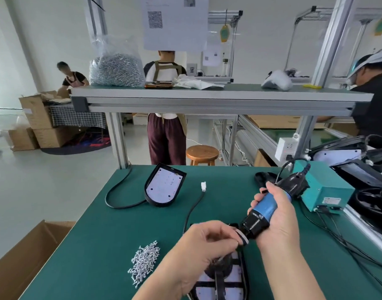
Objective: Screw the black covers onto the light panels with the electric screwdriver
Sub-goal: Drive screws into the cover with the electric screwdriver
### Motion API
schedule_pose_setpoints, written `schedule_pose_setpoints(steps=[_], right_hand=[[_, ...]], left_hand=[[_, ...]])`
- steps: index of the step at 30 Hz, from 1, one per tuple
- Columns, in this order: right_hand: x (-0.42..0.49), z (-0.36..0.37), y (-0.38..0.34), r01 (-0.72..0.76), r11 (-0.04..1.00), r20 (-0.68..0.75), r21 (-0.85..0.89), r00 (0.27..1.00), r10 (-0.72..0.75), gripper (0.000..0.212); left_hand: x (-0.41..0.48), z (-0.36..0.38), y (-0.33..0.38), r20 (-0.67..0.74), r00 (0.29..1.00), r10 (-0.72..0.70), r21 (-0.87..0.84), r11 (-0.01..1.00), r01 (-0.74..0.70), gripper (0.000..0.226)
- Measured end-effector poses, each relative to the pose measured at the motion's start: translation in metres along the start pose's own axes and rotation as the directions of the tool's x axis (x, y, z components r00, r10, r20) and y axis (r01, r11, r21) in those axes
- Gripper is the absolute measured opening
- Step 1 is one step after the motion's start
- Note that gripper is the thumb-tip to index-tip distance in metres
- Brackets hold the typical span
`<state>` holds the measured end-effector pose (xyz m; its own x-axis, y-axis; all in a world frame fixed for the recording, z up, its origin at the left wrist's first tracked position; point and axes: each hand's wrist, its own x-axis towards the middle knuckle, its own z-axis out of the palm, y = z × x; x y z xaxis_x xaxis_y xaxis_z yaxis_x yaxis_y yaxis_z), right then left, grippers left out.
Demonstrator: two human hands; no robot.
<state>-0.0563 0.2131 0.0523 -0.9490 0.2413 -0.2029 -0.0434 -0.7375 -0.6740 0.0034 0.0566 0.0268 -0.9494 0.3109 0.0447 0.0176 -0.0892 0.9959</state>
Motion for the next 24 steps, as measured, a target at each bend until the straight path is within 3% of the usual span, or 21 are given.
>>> schedule_pose_setpoints(steps=[2, 4, 10, 12, 14, 16, 21, 24], right_hand=[[-0.002, 0.003, -0.012, 0.132, 0.99, -0.062, 0.04, 0.99, -0.129, 0.016], [-0.006, 0.006, -0.026, 0.247, 0.965, -0.084, 0.085, 0.967, -0.24, 0.019], [-0.023, 0.021, -0.046, 0.424, 0.904, -0.065, 0.058, 0.905, -0.42, 0.019], [-0.03, 0.02, -0.043, 0.46, 0.887, -0.053, -0.045, 0.885, -0.462, 0.037], [-0.034, 0.018, -0.042, 0.478, 0.874, -0.049, -0.089, 0.874, -0.484, 0.05], [-0.037, 0.018, -0.042, 0.472, 0.877, -0.05, -0.092, 0.877, -0.477, 0.05], [-0.04, 0.02, -0.043, 0.404, 0.914, -0.044, 0.037, 0.914, -0.403, 0.029], [-0.039, 0.017, -0.042, 0.38, 0.921, -0.071, 0.09, 0.924, -0.375, 0.027]], left_hand=[[0.0, -0.006, -0.002, -0.181, 0.983, 0.01, -0.04, 0.999, -0.018, 0.015], [-0.001, -0.009, -0.005, -0.276, 0.961, -0.008, -0.105, 0.994, -0.021, 0.015], [-0.002, 0.005, -0.006, -0.291, 0.954, -0.075, -0.221, 0.975, 0.01, 0.015], [-0.001, 0.008, -0.005, -0.302, 0.95, -0.074, -0.242, 0.97, -0.001, 0.011], [-0.001, 0.009, -0.004, -0.31, 0.948, -0.079, -0.259, 0.966, -0.004, 0.009], [-0.002, 0.009, -0.004, -0.308, 0.947, -0.091, -0.276, 0.961, 0.003, 0.008], [-0.001, 0.009, -0.008, -0.28, 0.953, -0.113, -0.333, 0.943, 0.014, 0.007], [-0.001, 0.01, -0.009, -0.26, 0.957, -0.129, -0.383, 0.924, 0.021, 0.013]])
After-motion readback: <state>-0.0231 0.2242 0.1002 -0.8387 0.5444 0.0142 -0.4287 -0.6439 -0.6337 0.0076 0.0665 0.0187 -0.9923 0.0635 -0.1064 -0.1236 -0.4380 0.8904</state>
